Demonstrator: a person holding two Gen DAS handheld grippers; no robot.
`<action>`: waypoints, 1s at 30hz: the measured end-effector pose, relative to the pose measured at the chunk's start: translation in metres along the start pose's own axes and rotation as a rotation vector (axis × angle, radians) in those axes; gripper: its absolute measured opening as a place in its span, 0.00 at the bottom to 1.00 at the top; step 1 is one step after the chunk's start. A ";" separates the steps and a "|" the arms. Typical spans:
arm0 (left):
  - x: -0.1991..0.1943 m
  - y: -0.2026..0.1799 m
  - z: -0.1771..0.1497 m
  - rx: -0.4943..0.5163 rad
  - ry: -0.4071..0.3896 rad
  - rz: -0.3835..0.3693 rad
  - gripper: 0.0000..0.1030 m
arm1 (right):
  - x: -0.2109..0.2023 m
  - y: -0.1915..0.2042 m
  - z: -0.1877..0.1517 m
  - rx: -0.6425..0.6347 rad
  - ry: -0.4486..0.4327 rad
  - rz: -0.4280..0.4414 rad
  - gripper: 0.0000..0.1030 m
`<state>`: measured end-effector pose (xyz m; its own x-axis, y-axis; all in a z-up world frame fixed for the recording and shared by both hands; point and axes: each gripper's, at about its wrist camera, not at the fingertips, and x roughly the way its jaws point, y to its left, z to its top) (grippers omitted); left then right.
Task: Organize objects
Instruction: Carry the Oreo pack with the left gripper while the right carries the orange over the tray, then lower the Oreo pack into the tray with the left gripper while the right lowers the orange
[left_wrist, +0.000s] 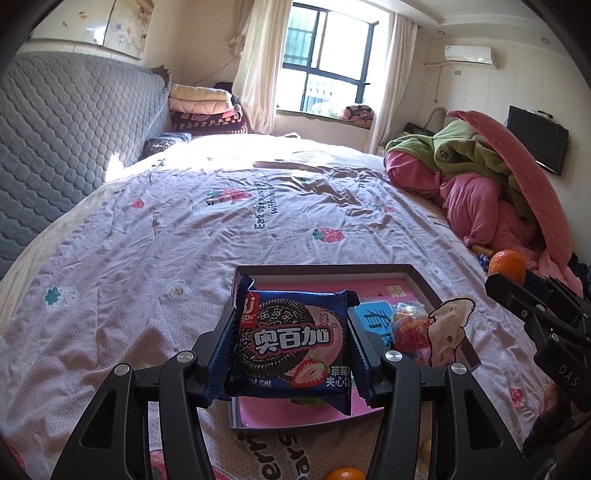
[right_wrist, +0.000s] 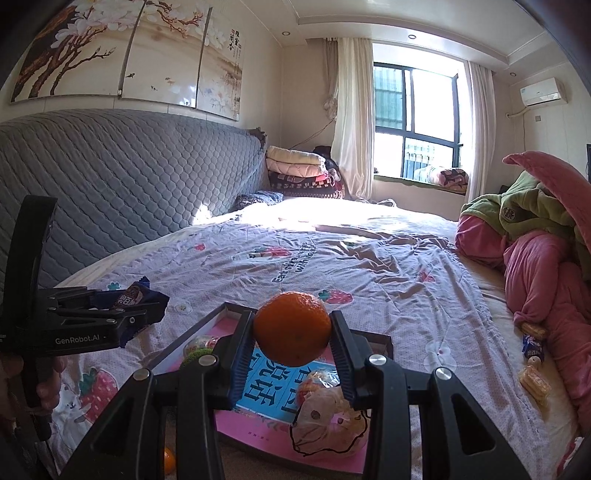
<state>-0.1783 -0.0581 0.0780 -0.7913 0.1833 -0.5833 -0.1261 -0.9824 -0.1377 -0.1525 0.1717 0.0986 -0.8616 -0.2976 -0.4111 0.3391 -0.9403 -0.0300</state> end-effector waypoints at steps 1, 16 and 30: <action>0.002 0.000 -0.001 0.002 0.007 0.002 0.55 | 0.002 0.000 -0.002 -0.001 0.007 0.003 0.39; 0.030 -0.004 -0.036 0.033 0.125 0.011 0.55 | 0.015 0.009 -0.026 -0.011 0.080 0.039 0.39; 0.027 -0.007 -0.049 0.054 0.153 0.011 0.55 | 0.021 0.007 -0.045 0.002 0.138 0.053 0.39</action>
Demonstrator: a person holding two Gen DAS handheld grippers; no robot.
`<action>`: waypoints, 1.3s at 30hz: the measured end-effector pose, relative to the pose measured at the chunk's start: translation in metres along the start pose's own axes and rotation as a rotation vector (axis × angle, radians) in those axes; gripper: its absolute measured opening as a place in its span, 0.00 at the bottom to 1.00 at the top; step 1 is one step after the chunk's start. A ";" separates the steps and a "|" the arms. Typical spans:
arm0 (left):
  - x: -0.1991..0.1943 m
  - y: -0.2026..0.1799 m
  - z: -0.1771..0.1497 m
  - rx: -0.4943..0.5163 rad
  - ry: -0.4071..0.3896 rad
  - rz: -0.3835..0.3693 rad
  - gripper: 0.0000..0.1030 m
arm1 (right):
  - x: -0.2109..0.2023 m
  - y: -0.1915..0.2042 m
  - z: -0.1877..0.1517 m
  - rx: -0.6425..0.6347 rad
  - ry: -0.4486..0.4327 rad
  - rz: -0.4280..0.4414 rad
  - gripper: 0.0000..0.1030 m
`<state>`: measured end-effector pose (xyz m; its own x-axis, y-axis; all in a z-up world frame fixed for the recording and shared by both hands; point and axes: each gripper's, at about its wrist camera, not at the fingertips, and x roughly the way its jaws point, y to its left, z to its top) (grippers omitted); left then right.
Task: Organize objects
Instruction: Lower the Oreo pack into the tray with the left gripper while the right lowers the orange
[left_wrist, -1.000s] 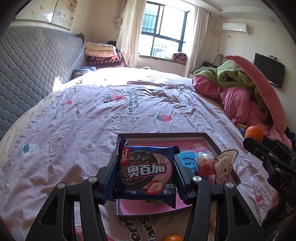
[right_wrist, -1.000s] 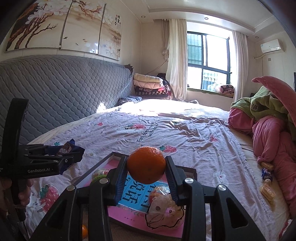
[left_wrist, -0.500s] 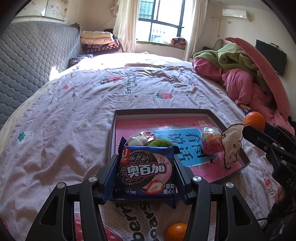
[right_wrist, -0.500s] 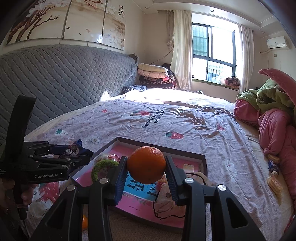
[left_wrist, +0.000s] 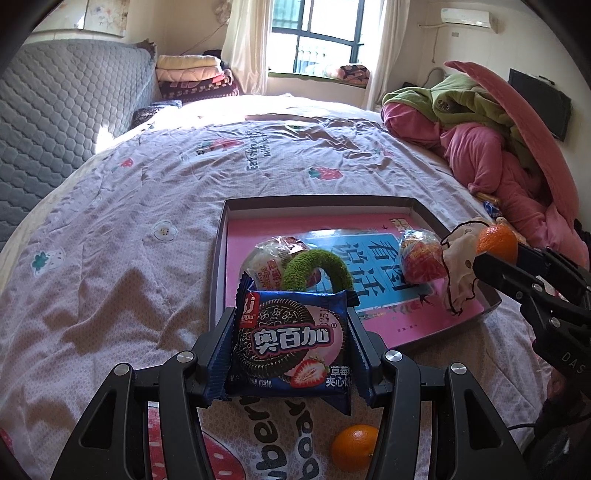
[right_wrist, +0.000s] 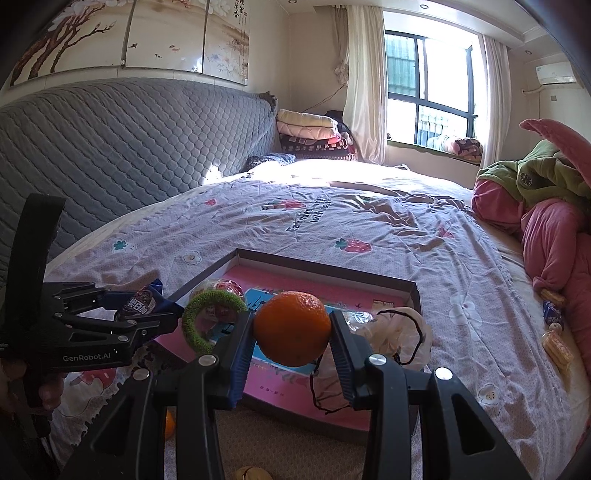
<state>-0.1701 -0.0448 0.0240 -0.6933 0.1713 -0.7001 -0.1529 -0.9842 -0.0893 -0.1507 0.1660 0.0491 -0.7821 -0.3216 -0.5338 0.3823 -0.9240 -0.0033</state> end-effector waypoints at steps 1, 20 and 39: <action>0.001 0.000 0.000 0.002 0.005 0.002 0.55 | 0.001 0.000 -0.001 0.000 0.005 0.001 0.39; 0.026 -0.004 -0.008 0.002 0.043 0.002 0.55 | 0.029 -0.010 -0.024 0.045 0.124 0.002 0.39; 0.053 -0.001 0.008 -0.026 0.035 0.007 0.55 | 0.055 -0.009 -0.029 0.033 0.160 -0.012 0.39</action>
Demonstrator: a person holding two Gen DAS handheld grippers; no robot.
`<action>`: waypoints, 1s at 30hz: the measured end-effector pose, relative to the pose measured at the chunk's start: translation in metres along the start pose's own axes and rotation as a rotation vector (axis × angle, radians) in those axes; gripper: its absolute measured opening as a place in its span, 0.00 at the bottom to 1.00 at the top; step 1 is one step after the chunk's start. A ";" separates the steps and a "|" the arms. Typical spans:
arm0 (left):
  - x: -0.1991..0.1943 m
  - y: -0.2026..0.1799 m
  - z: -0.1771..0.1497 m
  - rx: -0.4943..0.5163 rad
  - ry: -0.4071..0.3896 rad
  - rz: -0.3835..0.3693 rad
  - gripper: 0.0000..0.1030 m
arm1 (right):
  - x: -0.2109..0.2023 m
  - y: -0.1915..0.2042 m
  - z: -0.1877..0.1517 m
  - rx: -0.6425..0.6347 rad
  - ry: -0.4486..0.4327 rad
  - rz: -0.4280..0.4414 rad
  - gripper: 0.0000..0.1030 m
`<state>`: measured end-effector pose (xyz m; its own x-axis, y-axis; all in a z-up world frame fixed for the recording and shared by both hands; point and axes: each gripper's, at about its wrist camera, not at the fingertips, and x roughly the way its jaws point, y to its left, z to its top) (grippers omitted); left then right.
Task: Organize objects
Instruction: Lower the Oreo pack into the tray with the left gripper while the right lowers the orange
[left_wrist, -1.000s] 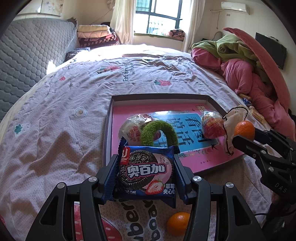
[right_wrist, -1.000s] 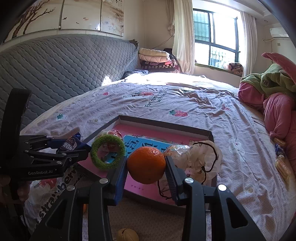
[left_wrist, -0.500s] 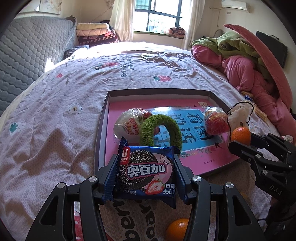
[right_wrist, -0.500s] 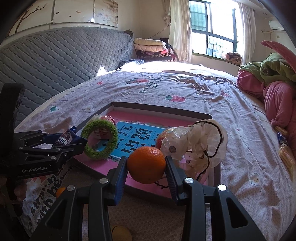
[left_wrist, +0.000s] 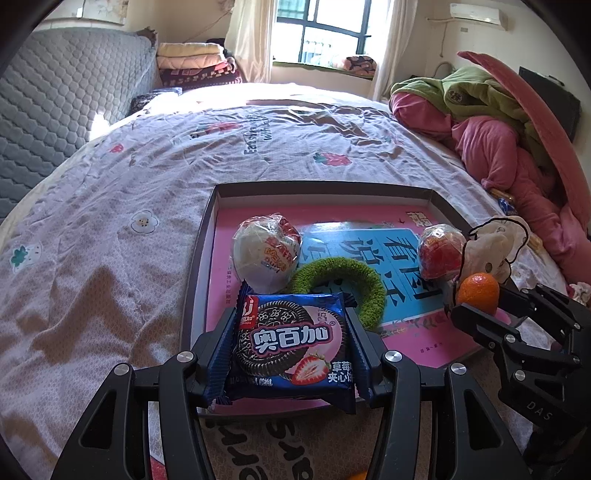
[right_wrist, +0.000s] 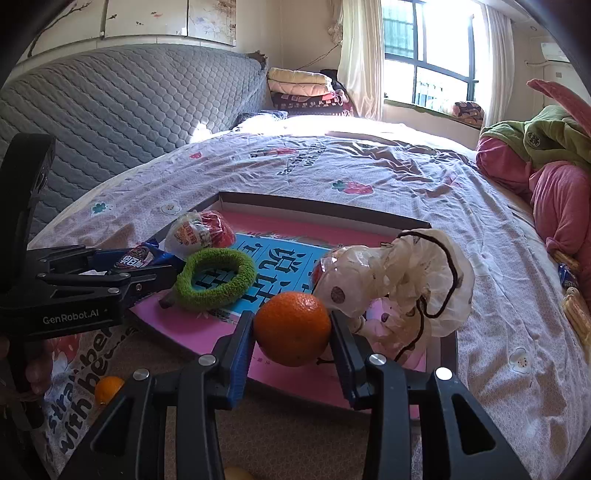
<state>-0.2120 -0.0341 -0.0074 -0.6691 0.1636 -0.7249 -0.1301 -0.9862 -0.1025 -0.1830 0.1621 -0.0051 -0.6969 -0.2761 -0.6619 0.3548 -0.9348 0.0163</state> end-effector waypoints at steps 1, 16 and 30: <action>0.002 0.000 0.000 0.000 0.000 0.003 0.55 | 0.002 0.000 0.001 0.001 -0.001 -0.003 0.39; 0.013 0.007 0.006 -0.012 -0.021 0.050 0.55 | 0.020 -0.004 0.005 0.008 0.011 -0.006 0.39; 0.017 0.013 -0.003 -0.040 -0.002 0.062 0.55 | 0.024 0.002 0.000 -0.012 0.041 0.013 0.39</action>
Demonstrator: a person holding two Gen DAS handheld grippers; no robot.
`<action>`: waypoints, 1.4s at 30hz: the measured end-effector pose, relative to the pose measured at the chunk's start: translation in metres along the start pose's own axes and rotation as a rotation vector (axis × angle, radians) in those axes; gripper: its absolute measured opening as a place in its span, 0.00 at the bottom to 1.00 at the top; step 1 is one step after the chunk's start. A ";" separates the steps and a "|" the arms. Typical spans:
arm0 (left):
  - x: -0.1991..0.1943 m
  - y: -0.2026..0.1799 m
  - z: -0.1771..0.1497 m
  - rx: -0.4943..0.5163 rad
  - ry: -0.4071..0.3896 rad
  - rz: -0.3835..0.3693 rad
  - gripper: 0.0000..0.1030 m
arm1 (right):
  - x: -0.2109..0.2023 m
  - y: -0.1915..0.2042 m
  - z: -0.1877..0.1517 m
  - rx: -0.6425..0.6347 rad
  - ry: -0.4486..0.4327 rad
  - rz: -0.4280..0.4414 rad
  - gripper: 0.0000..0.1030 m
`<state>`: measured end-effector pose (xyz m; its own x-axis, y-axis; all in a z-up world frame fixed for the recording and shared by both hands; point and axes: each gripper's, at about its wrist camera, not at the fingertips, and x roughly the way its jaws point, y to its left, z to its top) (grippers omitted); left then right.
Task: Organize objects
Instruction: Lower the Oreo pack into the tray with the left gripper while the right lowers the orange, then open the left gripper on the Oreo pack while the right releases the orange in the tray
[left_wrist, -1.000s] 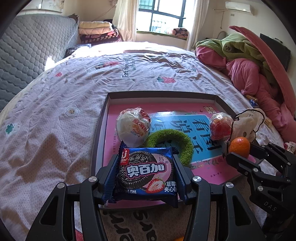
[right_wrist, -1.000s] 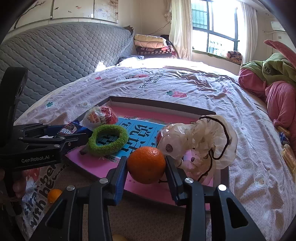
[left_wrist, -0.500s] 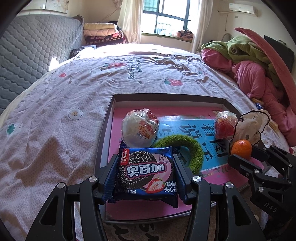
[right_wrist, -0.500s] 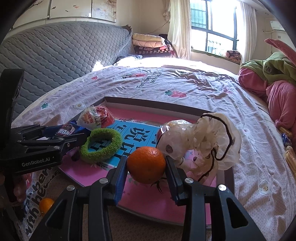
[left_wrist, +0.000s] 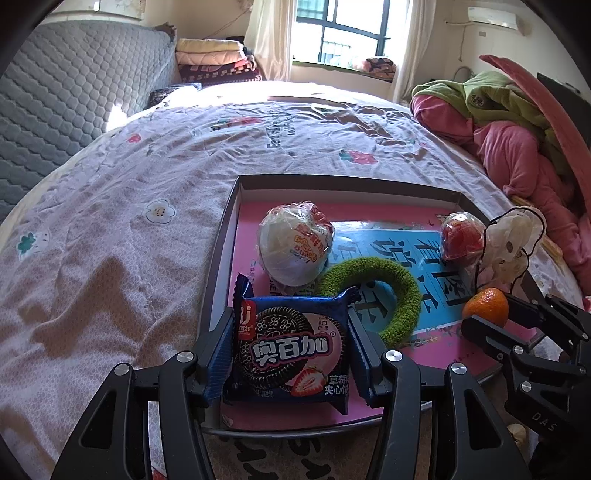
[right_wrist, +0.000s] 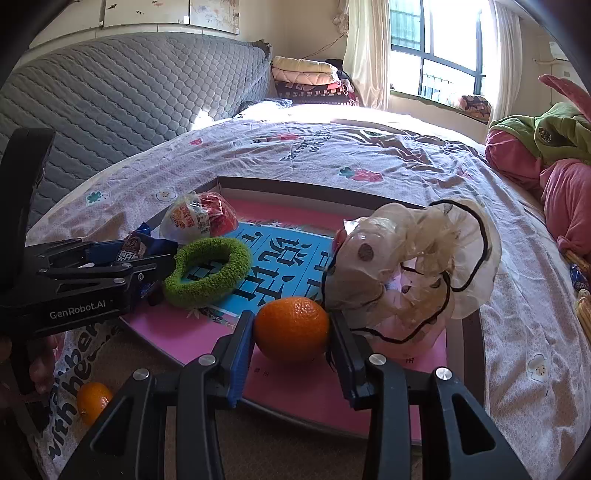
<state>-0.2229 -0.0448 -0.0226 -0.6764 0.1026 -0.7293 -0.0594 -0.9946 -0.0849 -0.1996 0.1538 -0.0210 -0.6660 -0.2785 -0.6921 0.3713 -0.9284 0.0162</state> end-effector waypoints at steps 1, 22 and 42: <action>-0.001 -0.001 0.000 0.004 0.001 0.002 0.55 | 0.000 0.000 0.000 0.001 0.001 0.001 0.39; -0.009 -0.012 -0.005 0.054 0.000 0.020 0.55 | -0.003 -0.001 -0.003 0.014 0.009 0.010 0.39; -0.022 -0.017 -0.002 0.051 -0.009 0.004 0.55 | -0.010 0.001 -0.002 0.021 -0.004 0.018 0.39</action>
<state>-0.2056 -0.0304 -0.0061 -0.6831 0.0988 -0.7236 -0.0939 -0.9945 -0.0471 -0.1914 0.1563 -0.0150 -0.6620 -0.2961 -0.6885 0.3695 -0.9282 0.0439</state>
